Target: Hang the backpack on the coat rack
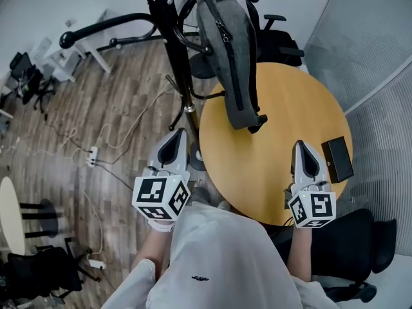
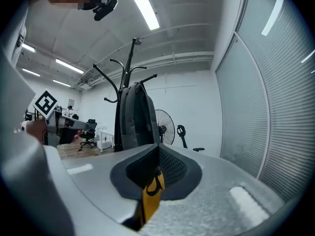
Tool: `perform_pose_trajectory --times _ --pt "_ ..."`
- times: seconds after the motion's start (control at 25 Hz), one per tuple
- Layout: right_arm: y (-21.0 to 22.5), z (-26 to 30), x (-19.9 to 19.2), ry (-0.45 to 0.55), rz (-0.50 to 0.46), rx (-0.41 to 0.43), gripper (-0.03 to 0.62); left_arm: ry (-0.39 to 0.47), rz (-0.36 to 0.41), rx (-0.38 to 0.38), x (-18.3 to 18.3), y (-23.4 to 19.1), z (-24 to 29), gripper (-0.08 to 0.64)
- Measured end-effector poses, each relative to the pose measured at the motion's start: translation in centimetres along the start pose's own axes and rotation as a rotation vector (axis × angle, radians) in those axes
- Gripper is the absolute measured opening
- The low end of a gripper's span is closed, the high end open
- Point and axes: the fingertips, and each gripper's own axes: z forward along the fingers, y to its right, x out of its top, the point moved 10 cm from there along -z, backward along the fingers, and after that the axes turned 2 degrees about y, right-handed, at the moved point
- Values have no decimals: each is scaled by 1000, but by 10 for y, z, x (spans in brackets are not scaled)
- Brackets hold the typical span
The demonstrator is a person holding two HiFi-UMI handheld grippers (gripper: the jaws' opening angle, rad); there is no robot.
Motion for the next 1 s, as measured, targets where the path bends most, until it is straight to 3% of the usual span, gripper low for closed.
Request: perform_pose_trajectory --times 0.28,0.6,1.0 --pt "1 -7 -19 -52 -2 -14 -8 -44 -6 12 -16 -3 -9 17" --pt "-8 0 -17 -32 -6 18 -8 -87 17 -65 -26 9 -6 17" --pt "-18 8 -16 -22 5 52 -8 -106 13 -76 -31 10 -6 18"
